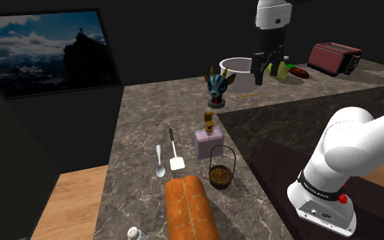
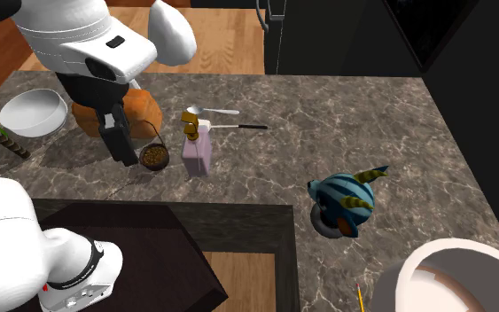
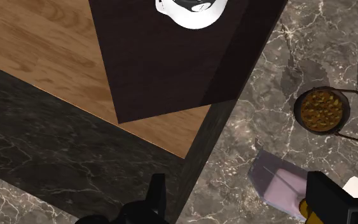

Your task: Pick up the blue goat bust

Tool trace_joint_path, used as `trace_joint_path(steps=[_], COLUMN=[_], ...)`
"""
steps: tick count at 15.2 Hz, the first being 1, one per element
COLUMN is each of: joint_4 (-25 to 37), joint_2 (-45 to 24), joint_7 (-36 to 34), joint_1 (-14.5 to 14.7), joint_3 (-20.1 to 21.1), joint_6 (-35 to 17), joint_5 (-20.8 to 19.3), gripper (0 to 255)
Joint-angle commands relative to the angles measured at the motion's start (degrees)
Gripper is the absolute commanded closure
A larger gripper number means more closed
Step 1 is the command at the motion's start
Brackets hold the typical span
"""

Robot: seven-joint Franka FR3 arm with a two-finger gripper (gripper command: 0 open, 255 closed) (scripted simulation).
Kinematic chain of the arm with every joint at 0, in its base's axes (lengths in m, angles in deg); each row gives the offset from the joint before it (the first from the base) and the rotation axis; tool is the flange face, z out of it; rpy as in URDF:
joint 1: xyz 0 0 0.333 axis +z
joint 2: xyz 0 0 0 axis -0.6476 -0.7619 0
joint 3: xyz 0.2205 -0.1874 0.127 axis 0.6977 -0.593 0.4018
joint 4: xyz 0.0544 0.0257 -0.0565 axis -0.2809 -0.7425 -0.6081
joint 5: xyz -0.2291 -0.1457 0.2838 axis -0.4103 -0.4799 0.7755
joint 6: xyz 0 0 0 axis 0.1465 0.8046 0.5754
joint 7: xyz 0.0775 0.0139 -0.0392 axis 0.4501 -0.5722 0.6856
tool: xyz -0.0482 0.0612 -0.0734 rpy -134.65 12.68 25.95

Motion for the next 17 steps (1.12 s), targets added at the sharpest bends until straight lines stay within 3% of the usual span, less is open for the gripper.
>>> trace_joint_path(steps=[1,10,17], joint_4=[0.0,2.6,8.8], joint_2=[0.0,-13.4,-26.2], joint_7=[0.0,6.7,12.7], joint_1=[0.0,-1.0,-1.1], joint_3=[0.0,-7.3,-12.6], joint_6=[0.0,-15.2,-24.7], joint_5=[0.0,-2.5,-0.9], gripper=[0,0,0])
